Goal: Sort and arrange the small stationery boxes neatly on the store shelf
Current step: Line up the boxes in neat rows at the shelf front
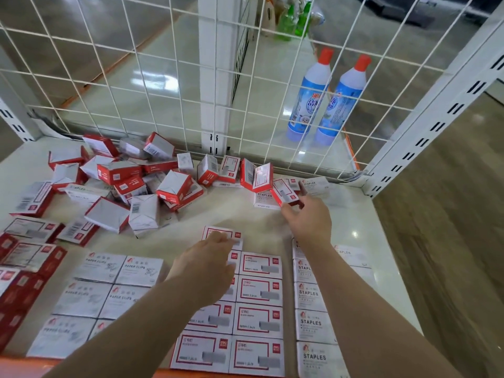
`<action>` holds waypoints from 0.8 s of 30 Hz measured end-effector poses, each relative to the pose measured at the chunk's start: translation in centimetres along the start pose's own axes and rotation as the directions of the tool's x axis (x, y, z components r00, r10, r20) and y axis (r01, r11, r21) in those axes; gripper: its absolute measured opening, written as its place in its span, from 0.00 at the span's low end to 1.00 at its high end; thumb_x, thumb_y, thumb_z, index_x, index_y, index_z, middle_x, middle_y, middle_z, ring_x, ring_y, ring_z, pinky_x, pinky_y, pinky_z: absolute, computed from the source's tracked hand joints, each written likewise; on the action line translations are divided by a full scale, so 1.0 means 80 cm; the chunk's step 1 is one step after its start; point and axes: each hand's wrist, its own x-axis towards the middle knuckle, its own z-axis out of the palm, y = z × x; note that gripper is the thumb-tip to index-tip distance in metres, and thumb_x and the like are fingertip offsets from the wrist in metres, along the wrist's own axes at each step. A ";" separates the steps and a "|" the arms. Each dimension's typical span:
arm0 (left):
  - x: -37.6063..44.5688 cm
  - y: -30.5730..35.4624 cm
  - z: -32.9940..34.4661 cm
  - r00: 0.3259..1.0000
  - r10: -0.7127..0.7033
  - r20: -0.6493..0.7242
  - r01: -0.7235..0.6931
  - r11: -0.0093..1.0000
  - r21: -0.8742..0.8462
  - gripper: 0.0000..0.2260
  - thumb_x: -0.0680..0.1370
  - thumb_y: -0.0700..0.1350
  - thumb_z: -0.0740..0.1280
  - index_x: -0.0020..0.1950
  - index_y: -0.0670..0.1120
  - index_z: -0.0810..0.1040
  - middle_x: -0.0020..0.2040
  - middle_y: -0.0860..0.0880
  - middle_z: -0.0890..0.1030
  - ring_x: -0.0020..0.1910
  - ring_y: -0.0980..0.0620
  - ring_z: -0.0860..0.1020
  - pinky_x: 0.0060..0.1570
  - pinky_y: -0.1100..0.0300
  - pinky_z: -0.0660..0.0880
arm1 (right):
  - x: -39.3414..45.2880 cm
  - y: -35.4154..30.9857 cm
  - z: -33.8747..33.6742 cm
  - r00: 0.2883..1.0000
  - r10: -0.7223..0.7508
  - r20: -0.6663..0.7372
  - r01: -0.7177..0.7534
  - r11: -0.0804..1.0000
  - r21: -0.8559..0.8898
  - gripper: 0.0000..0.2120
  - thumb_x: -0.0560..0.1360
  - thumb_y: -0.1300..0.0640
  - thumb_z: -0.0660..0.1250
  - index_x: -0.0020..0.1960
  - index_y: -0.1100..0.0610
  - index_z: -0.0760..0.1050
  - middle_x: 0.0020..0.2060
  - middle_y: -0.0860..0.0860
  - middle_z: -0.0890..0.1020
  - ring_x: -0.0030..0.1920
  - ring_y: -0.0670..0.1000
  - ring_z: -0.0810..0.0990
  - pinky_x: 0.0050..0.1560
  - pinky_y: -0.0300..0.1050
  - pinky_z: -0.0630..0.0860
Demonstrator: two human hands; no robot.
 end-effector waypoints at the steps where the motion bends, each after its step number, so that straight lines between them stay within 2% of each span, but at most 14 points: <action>1: 0.000 0.000 0.001 1.000 -0.012 0.002 0.012 1.000 -0.009 0.21 0.80 0.50 0.58 0.73 0.53 0.61 0.73 0.57 0.62 0.67 0.53 0.68 0.60 0.58 0.70 | -0.006 0.000 -0.006 1.000 -0.026 -0.005 0.026 1.000 -0.006 0.13 0.73 0.49 0.65 0.55 0.54 0.78 0.47 0.53 0.78 0.47 0.52 0.76 0.42 0.41 0.66; 3: 0.002 -0.001 0.000 0.999 -0.048 0.000 0.047 0.997 -0.054 0.21 0.80 0.50 0.59 0.73 0.52 0.62 0.72 0.56 0.64 0.66 0.53 0.69 0.60 0.56 0.70 | -0.019 0.001 -0.020 0.998 -0.059 0.002 0.059 0.998 -0.007 0.11 0.73 0.50 0.65 0.53 0.53 0.78 0.44 0.51 0.76 0.45 0.49 0.73 0.40 0.39 0.64; 6: 0.005 -0.001 -0.007 0.994 -0.114 -0.007 0.110 0.978 -0.176 0.20 0.79 0.48 0.59 0.71 0.52 0.65 0.70 0.53 0.68 0.65 0.51 0.70 0.61 0.56 0.68 | -0.040 0.002 -0.041 0.997 -0.067 0.048 0.068 0.998 -0.003 0.05 0.73 0.51 0.64 0.45 0.52 0.76 0.42 0.51 0.75 0.38 0.46 0.70 0.32 0.36 0.60; 8: 0.003 -0.002 -0.013 0.987 -0.161 -0.007 0.154 0.954 -0.257 0.18 0.80 0.47 0.60 0.70 0.50 0.68 0.67 0.51 0.71 0.64 0.50 0.71 0.60 0.57 0.68 | -0.054 0.001 -0.053 0.993 -0.097 0.074 0.098 0.995 -0.009 0.05 0.73 0.52 0.64 0.43 0.53 0.75 0.41 0.51 0.74 0.39 0.46 0.69 0.32 0.32 0.60; 11: -0.002 -0.003 -0.024 0.983 -0.184 0.029 0.182 0.921 -0.344 0.16 0.80 0.48 0.60 0.68 0.49 0.70 0.64 0.49 0.74 0.57 0.52 0.74 0.52 0.62 0.71 | -0.077 -0.005 -0.068 0.988 -0.132 0.078 0.130 0.991 0.036 0.04 0.73 0.53 0.65 0.47 0.51 0.76 0.43 0.48 0.75 0.41 0.44 0.71 0.34 0.28 0.62; 13: -0.007 -0.004 -0.035 0.979 -0.199 0.046 0.199 0.881 -0.430 0.15 0.80 0.48 0.60 0.67 0.48 0.71 0.62 0.48 0.75 0.47 0.56 0.75 0.39 0.68 0.71 | -0.094 -0.010 -0.072 0.987 -0.149 0.056 0.141 0.982 0.126 0.09 0.73 0.54 0.67 0.53 0.52 0.78 0.43 0.45 0.74 0.42 0.41 0.72 0.38 0.26 0.65; 14: -0.009 -0.005 -0.040 0.978 -0.201 0.049 0.201 0.863 -0.464 0.15 0.80 0.47 0.60 0.66 0.47 0.71 0.62 0.47 0.76 0.44 0.57 0.75 0.37 0.69 0.69 | -0.103 -0.015 -0.074 0.987 -0.152 0.047 0.142 0.974 0.176 0.12 0.72 0.54 0.68 0.55 0.52 0.78 0.43 0.42 0.74 0.43 0.39 0.73 0.39 0.25 0.66; 16: -0.014 -0.010 -0.048 0.980 -0.190 0.054 0.190 0.828 -0.527 0.15 0.80 0.46 0.61 0.65 0.45 0.73 0.58 0.46 0.78 0.47 0.54 0.77 0.45 0.65 0.72 | -0.119 -0.025 -0.076 0.980 -0.191 0.052 0.177 0.963 0.205 0.14 0.72 0.54 0.68 0.57 0.52 0.78 0.43 0.39 0.73 0.44 0.36 0.73 0.40 0.24 0.67; 18: -0.022 -0.012 -0.053 0.978 -0.196 0.064 0.195 0.774 -0.602 0.13 0.80 0.46 0.61 0.63 0.44 0.75 0.50 0.49 0.80 0.48 0.53 0.78 0.50 0.59 0.73 | -0.134 -0.037 -0.076 0.964 -0.254 0.080 0.238 0.956 0.174 0.14 0.72 0.53 0.68 0.58 0.51 0.77 0.45 0.39 0.73 0.44 0.37 0.72 0.41 0.23 0.67; 21: -0.035 -0.014 -0.061 0.963 -0.264 0.059 0.218 0.625 -0.750 0.09 0.80 0.43 0.60 0.55 0.44 0.78 0.42 0.50 0.81 0.43 0.54 0.79 0.50 0.57 0.76 | -0.154 -0.052 -0.074 0.943 -0.310 0.119 0.290 0.943 0.162 0.16 0.73 0.52 0.67 0.60 0.50 0.75 0.47 0.39 0.71 0.49 0.40 0.71 0.44 0.22 0.65; 24: -0.048 -0.018 -0.068 0.958 -0.282 0.059 0.214 0.560 -0.800 0.08 0.79 0.39 0.61 0.45 0.47 0.78 0.40 0.50 0.82 0.41 0.55 0.79 0.42 0.64 0.76 | -0.168 -0.059 -0.070 0.929 -0.335 0.158 0.307 0.935 0.176 0.17 0.73 0.52 0.67 0.62 0.48 0.73 0.47 0.37 0.70 0.49 0.36 0.71 0.45 0.21 0.64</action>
